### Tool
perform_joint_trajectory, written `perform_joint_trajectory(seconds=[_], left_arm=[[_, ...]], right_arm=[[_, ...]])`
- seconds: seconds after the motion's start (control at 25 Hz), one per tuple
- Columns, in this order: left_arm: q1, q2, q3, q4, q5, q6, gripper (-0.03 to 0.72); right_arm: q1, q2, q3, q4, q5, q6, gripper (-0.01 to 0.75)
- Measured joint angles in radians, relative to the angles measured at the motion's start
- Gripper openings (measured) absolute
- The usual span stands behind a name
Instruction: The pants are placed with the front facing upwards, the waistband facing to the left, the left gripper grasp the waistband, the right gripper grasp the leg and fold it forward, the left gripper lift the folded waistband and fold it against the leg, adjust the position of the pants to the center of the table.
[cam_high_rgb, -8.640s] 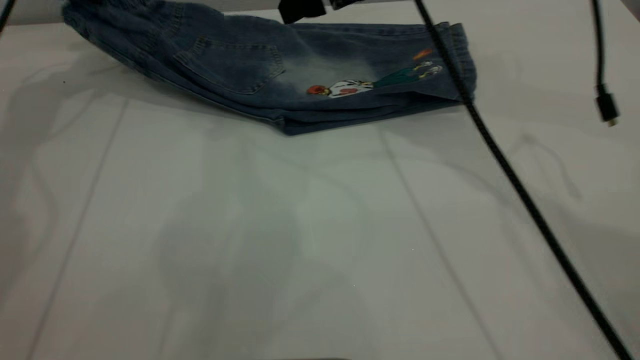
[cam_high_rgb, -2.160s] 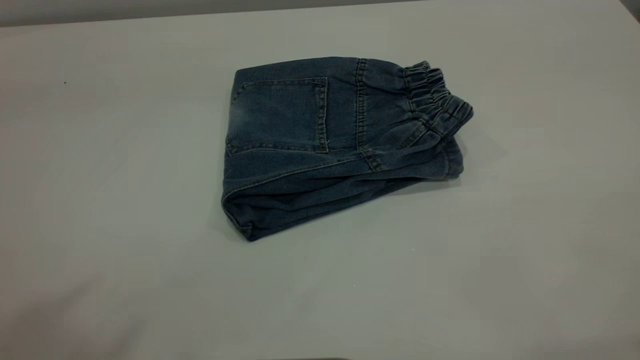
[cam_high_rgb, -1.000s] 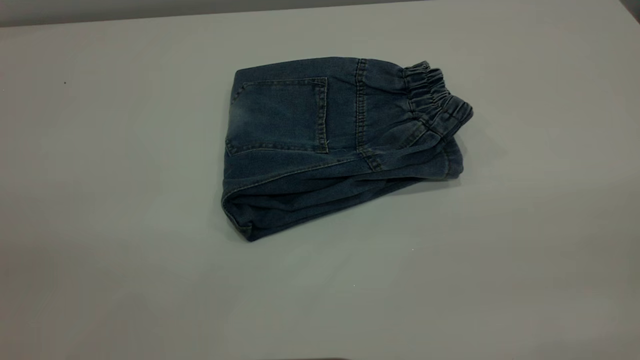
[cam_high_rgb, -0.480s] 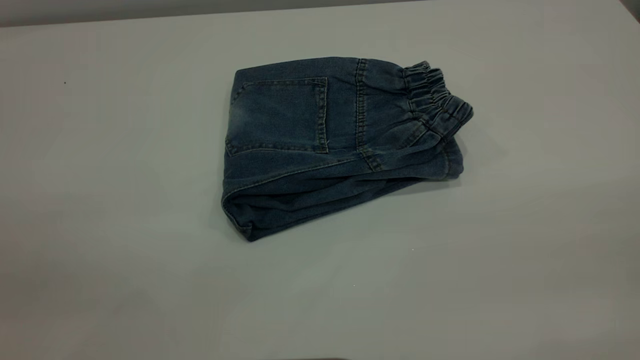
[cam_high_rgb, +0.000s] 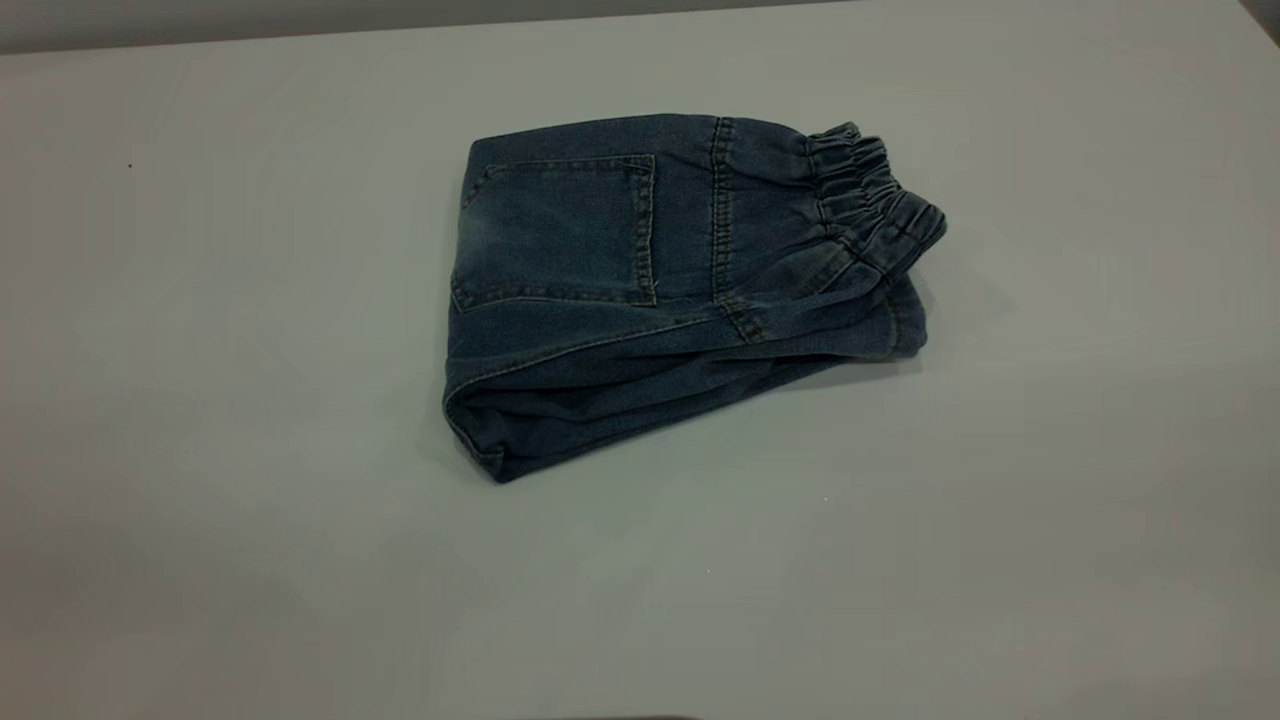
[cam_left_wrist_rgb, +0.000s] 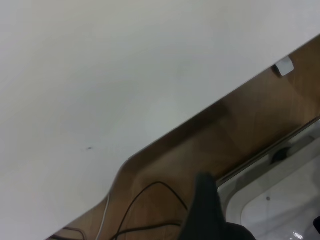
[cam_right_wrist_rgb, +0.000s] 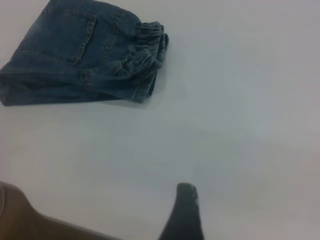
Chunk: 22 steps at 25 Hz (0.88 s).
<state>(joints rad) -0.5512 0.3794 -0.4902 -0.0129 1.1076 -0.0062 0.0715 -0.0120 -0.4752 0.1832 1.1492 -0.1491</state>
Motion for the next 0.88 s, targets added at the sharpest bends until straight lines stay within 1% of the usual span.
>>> perform_joint_trajectory(seconds=[0.32, 0.36, 0.4, 0.44, 0.48, 0.56, 0.72, 0.8, 0.88], left_arm=[[0.0, 0.0, 0.0, 0.0, 0.0, -0.001, 0.507], [0.006, 0.0, 0.0, -0.001, 0.0, -0.002, 0.507], [0.027, 0.0, 0.0, -0.001, 0.0, -0.002, 0.507], [0.058, -0.002, 0.0, -0.001, 0.0, -0.001, 0.507], [0.108, -0.011, 0.0, -0.001, 0.0, -0.001, 0.507], [0.23, -0.045, 0.0, -0.001, 0.0, -0.001, 0.507], [0.445, -0.182, 0.0, -0.001, 0.002, -0.001, 0.507], [0.517, -0.265, 0.0, -0.001, 0.006, -0.001, 0.507], [0.56, -0.332, 0.0, -0.001, 0.01, -0.001, 0.507]], right_arm=[[0.0, 0.0, 0.0, 0.0, 0.0, 0.0, 0.549], [0.0, 0.0, 0.0, 0.0, 0.0, 0.0, 0.549], [0.0, 0.0, 0.0, 0.0, 0.0, 0.0, 0.549], [0.0, 0.0, 0.0, 0.0, 0.0, 0.0, 0.549], [0.0, 0.0, 0.0, 0.0, 0.0, 0.0, 0.549], [0.0, 0.0, 0.0, 0.0, 0.0, 0.0, 0.549], [-0.013, 0.0, 0.0, 0.0, 0.0, 0.0, 0.549], [-0.038, 0.0, 0.0, 0.0, 0.0, 0.0, 0.549], [-0.06, 0.0, 0.0, 0.0, 0.0, 0.0, 0.549]])
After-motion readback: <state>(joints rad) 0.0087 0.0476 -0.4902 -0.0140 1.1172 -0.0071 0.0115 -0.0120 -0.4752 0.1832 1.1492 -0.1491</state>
